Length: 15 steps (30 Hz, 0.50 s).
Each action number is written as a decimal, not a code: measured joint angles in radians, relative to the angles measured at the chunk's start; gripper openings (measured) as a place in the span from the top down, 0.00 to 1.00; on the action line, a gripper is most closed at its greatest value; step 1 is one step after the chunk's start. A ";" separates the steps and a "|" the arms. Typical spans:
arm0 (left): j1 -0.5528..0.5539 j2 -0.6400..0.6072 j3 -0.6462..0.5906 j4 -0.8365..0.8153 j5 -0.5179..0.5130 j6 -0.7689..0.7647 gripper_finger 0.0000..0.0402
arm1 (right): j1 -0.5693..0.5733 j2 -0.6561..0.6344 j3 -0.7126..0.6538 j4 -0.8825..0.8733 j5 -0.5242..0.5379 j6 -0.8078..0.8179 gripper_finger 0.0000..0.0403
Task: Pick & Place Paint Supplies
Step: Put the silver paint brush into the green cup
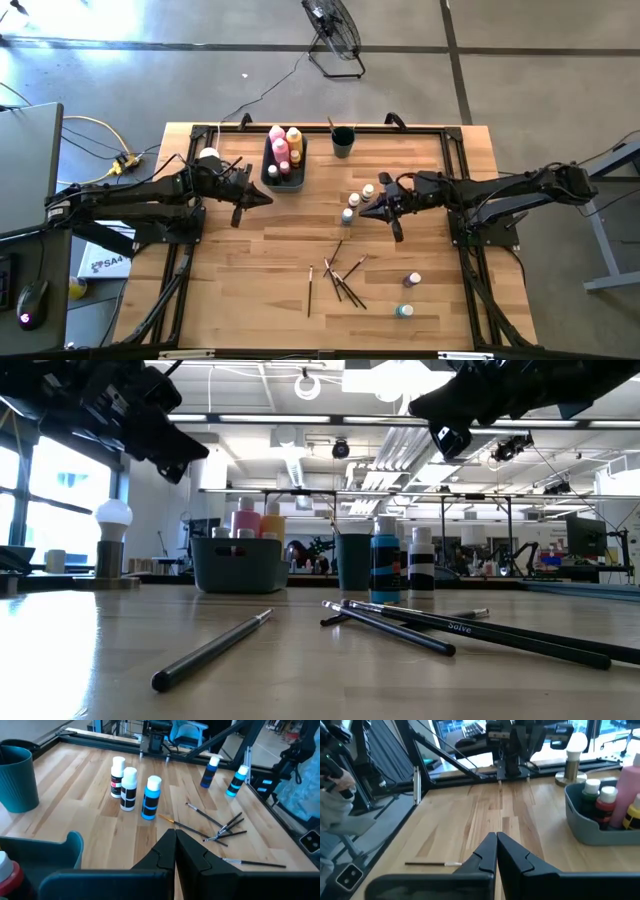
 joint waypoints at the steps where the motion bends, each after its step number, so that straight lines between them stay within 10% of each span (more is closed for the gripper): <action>1: 0.000 0.000 0.000 0.003 0.000 -0.002 0.99 | 0.000 0.000 0.000 0.008 0.000 0.000 0.99; 15: 0.000 0.000 0.000 0.002 -0.009 -0.002 0.99 | -0.001 0.000 0.000 0.134 -0.006 0.003 0.99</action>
